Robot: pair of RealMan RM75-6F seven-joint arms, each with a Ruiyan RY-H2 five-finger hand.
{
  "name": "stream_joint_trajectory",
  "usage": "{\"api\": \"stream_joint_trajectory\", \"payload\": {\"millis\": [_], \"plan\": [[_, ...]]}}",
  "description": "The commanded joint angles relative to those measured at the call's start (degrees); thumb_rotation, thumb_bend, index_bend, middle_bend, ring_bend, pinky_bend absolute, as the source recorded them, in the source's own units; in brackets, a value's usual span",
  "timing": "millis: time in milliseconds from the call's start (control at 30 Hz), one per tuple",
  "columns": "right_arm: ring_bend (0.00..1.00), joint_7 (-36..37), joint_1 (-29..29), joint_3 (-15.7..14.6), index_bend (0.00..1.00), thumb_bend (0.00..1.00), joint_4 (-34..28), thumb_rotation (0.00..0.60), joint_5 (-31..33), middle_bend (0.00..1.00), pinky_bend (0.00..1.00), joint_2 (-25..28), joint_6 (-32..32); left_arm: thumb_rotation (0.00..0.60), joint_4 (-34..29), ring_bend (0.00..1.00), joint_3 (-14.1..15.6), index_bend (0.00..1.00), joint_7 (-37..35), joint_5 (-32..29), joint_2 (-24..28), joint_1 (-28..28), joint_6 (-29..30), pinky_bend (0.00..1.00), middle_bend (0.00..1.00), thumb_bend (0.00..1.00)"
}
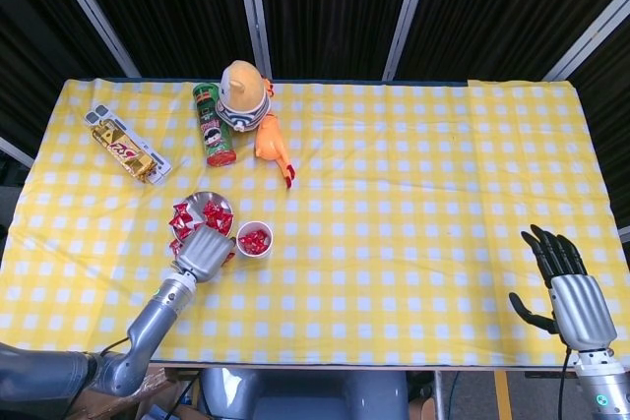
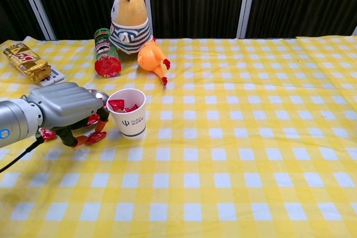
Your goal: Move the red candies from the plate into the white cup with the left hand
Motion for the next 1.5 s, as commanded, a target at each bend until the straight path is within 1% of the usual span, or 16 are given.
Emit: {"api": "stream_joint_trajectory", "payload": {"millis": [33,233,533,633,800,867,933,1033,1133,1233,1400,1500], "plan": [[0.0,0.0,0.0,0.0,0.0,0.39,0.0,0.6,0.0,0.0,0.0,0.0,0.0,0.6,-0.1,0.89,0.0,0.49,-0.1,0.2,0.1,0.0,0.1,0.93,0.92,0.43],[0.0,0.1,0.0,0.0,0.0,0.39,0.0,0.6,-0.1,0.0,0.0,0.0,0.0,0.6,-0.4,0.89,0.1,0.57,-0.2,0.6,0.4,0.1,0.1,0.93,0.92,0.44],[0.0,0.2,0.0,0.0,0.0,0.39,0.0,0.6,-0.1,0.0,0.0,0.1,0.1,0.6,-2.0,0.89,0.2,0.58,-0.1,1.5,1.4,0.2,0.5,0.93,0.92,0.44],[0.0,0.2,0.0,0.0,0.0,0.39,0.0,0.6,-0.1,0.0,0.0,0.1,0.1,0.6,-5.3,0.89,0.2,0.58,-0.3,3.1,3.6,0.3,1.5,0.93,0.92,0.44],[0.0,0.1,0.0,0.0,0.0,0.39,0.0,0.6,-0.2,0.0,0.0,0.1,0.0,0.6,-11.9,0.89,-0.3,0.58,-1.5,6.0,9.0,0.3,2.8,0.93,0.92,0.44],[0.0,0.0,0.1,-0.1,0.0,0.39,0.0,0.6,-0.3,0.0,0.0,0.0,-0.1,0.6,-13.9,0.89,-0.9,0.58,-1.7,6.8,10.9,0.2,3.3,0.93,0.92,0.44],[0.0,-0.2,0.1,-0.1,0.0,0.39,0.0,0.6,-0.2,0.0,0.0,-0.1,-0.1,0.6,-16.0,0.89,-2.1,0.57,-2.1,7.4,12.7,-0.2,3.8,0.93,0.92,0.44],[0.0,-0.2,0.1,0.0,0.0,0.39,0.0,0.6,-0.1,0.0,0.0,-0.1,-0.1,0.6,-17.9,0.89,-3.8,0.57,-3.0,7.3,14.0,-0.7,4.0,0.93,0.91,0.44],[0.0,-0.2,0.1,0.0,0.0,0.39,0.0,0.6,-0.1,0.0,0.0,-0.1,-0.1,0.6,-18.2,0.89,-5.3,0.56,-3.3,5.8,14.0,-1.7,3.2,0.93,0.91,0.44],[0.0,-0.1,0.0,0.0,0.0,0.39,-0.1,0.6,-0.1,0.0,0.0,0.0,0.0,0.6,-16.7,0.89,-6.4,0.55,-2.6,3.7,12.5,-3.1,2.2,0.93,0.91,0.44],[0.0,0.5,0.1,0.1,0.0,0.39,0.0,0.6,0.1,0.0,0.0,0.1,0.0,0.6,-13.3,0.89,-7.3,0.53,-1.1,0.6,8.8,-5.0,1.3,0.93,0.9,0.43],[0.0,0.7,0.1,0.1,0.0,0.39,0.1,0.6,0.1,0.0,0.0,0.2,0.0,0.6,-11.7,0.88,-7.4,0.51,-0.2,-0.8,7.1,-5.8,1.3,0.93,0.89,0.41]]}}
